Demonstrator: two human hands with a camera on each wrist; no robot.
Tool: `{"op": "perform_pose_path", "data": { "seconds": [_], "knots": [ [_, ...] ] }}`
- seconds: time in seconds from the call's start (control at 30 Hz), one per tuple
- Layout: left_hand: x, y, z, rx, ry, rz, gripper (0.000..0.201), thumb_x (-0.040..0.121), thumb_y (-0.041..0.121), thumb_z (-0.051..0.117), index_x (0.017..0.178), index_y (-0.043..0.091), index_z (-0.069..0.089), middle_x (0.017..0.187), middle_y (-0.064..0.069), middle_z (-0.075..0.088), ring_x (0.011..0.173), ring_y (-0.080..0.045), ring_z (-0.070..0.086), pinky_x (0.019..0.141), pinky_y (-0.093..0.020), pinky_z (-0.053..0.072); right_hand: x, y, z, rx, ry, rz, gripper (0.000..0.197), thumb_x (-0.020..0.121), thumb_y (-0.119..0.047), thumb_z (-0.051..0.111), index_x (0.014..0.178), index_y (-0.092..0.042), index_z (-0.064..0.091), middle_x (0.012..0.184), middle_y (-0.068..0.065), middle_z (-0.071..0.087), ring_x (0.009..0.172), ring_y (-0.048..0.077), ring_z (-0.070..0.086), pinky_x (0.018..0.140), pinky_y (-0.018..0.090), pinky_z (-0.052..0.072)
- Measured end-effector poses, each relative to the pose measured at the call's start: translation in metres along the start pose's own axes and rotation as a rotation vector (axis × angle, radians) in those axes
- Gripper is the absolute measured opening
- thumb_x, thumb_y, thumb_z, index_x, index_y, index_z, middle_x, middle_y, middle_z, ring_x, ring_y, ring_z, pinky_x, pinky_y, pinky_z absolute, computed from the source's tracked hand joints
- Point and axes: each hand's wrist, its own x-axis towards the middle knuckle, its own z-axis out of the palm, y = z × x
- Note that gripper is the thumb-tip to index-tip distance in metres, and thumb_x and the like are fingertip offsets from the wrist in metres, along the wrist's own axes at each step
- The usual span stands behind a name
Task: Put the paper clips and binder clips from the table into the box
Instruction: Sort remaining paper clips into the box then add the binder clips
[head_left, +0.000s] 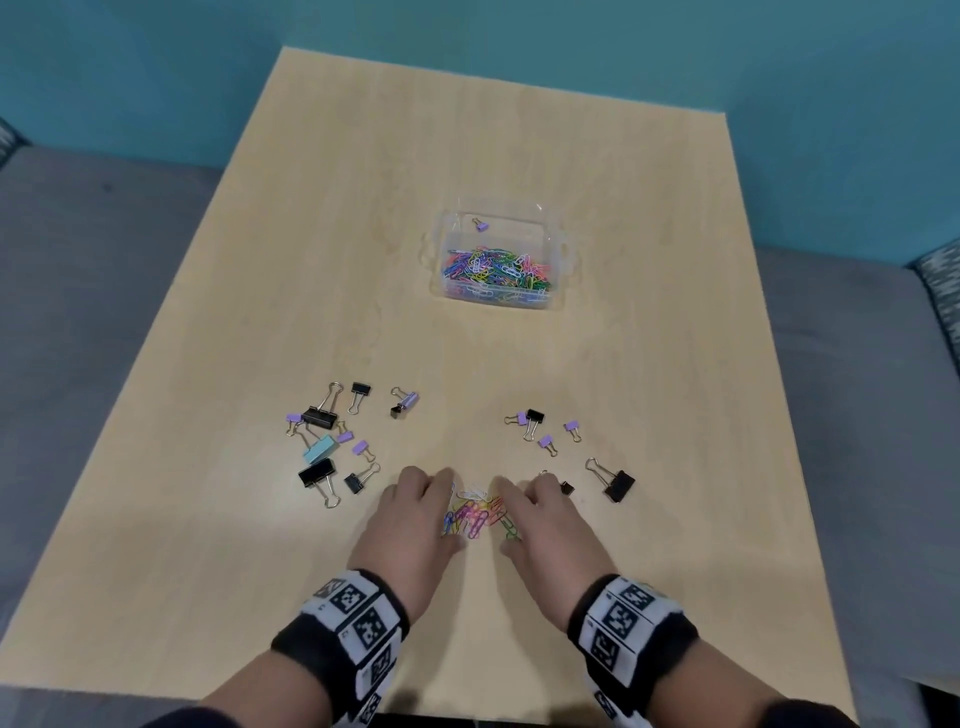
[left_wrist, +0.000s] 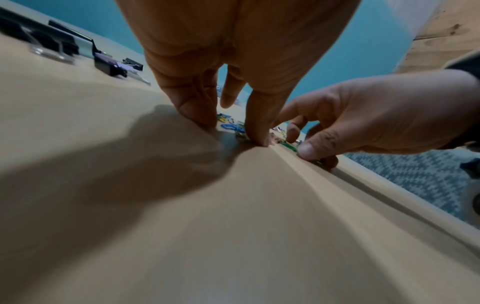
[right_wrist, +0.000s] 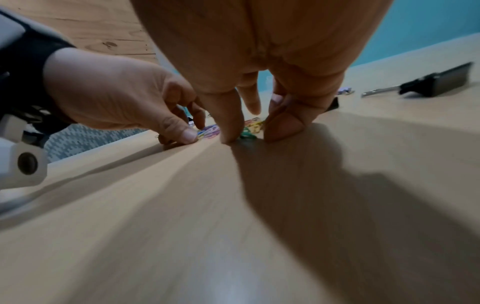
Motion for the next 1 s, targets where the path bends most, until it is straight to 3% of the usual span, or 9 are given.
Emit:
{"op": "perform_pose_path", "data": {
  "seconds": [0.1, 0.17, 0.23, 0.33, 0.5, 0.7, 0.8, 0.87, 1.0],
  "knots": [
    [0.015, 0.005, 0.000, -0.011, 0.023, -0.008, 0.036, 0.082, 0.030, 0.065, 0.114, 0.020, 0.053, 0.103, 0.001, 0.042, 0.089, -0.020, 0.049, 0.073, -0.034, 0.048, 0.021, -0.007, 0.001, 0.003, 0.043, -0.009, 0.033, 0.087, -0.016, 0.058, 0.118, -0.022, 0.046, 0.107, 0.001, 0.037, 0.094, 0.022, 0.045, 0.079, 0.032, 0.047],
    [0.022, 0.007, -0.001, -0.002, 0.042, 0.010, 0.019, 0.084, 0.024, 0.061, 0.102, 0.019, 0.058, 0.100, 0.000, 0.044, 0.085, -0.019, 0.050, 0.069, -0.032, 0.047, 0.029, -0.011, -0.001, -0.004, 0.058, -0.014, 0.018, 0.089, -0.013, 0.056, 0.105, -0.018, 0.049, 0.107, 0.003, 0.040, 0.092, 0.023, 0.045, 0.076, 0.032, 0.046],
    [0.027, 0.008, -0.002, 0.017, 0.060, 0.028, 0.008, 0.085, 0.018, 0.058, 0.093, 0.018, 0.057, 0.095, 0.000, 0.043, 0.077, -0.017, 0.046, 0.063, -0.030, 0.042, 0.035, -0.013, -0.002, -0.010, 0.063, -0.029, 0.015, 0.087, -0.007, 0.053, 0.096, -0.018, 0.048, 0.104, 0.003, 0.042, 0.087, 0.022, 0.045, 0.072, 0.033, 0.046],
    [0.034, 0.010, -0.003, 0.043, 0.057, 0.030, 0.011, 0.084, 0.011, 0.056, 0.091, 0.019, 0.055, 0.091, 0.001, 0.042, 0.073, -0.015, 0.037, 0.060, -0.027, 0.031, 0.040, -0.012, -0.004, -0.025, 0.054, -0.060, 0.019, 0.085, -0.003, 0.050, 0.096, -0.018, 0.049, 0.100, 0.004, 0.043, 0.080, 0.021, 0.043, 0.066, 0.033, 0.043],
    [0.041, 0.016, -0.013, 0.026, 0.014, 0.005, 0.010, 0.091, 0.016, 0.052, 0.086, 0.021, 0.045, 0.088, 0.003, 0.037, 0.069, -0.017, 0.039, 0.060, -0.027, 0.029, 0.047, -0.011, -0.013, -0.035, 0.000, -0.060, 0.012, 0.092, -0.008, 0.049, 0.100, -0.017, 0.048, 0.102, 0.002, 0.043, 0.075, 0.018, 0.036, 0.064, 0.029, 0.030],
    [0.051, 0.014, -0.020, 0.016, -0.047, -0.025, 0.021, 0.093, 0.019, 0.050, 0.078, 0.023, 0.036, 0.082, 0.005, 0.038, 0.067, -0.021, 0.045, 0.062, -0.035, 0.041, 0.057, -0.010, -0.020, -0.054, -0.003, -0.061, 0.012, 0.091, -0.007, 0.046, 0.099, -0.014, 0.053, 0.099, 0.005, 0.049, 0.075, 0.018, 0.035, 0.064, 0.030, 0.027],
    [0.054, 0.012, -0.020, 0.046, -0.057, -0.018, 0.018, 0.094, 0.020, 0.048, 0.079, 0.020, 0.038, 0.083, 0.003, 0.039, 0.067, -0.022, 0.047, 0.063, -0.036, 0.044, 0.061, -0.010, -0.021, -0.066, 0.005, -0.045, 0.012, 0.079, -0.004, 0.060, 0.085, -0.013, 0.054, 0.084, 0.006, 0.054, 0.070, 0.024, 0.049, 0.056, 0.029, 0.029],
    [0.055, 0.011, -0.020, 0.085, -0.060, -0.006, 0.019, 0.094, 0.019, 0.048, 0.080, 0.020, 0.035, 0.082, 0.003, 0.037, 0.065, -0.021, 0.042, 0.059, -0.033, 0.038, 0.061, -0.008, -0.025, -0.123, -0.025, -0.062, 0.030, 0.062, -0.002, 0.073, 0.077, -0.016, 0.051, 0.074, 0.004, 0.052, 0.060, 0.024, 0.052, 0.049, 0.026, 0.025],
    [0.058, 0.011, -0.021, 0.182, -0.051, 0.074, 0.021, 0.085, 0.005, 0.052, 0.086, 0.022, 0.039, 0.084, 0.004, 0.030, 0.073, -0.016, 0.032, 0.061, -0.028, 0.029, 0.063, -0.008, -0.031, -0.241, -0.054, -0.145, 0.036, 0.067, 0.001, 0.065, 0.098, -0.013, 0.053, 0.089, 0.008, 0.052, 0.077, 0.026, 0.053, 0.054, 0.032, 0.029]
  ]
}}
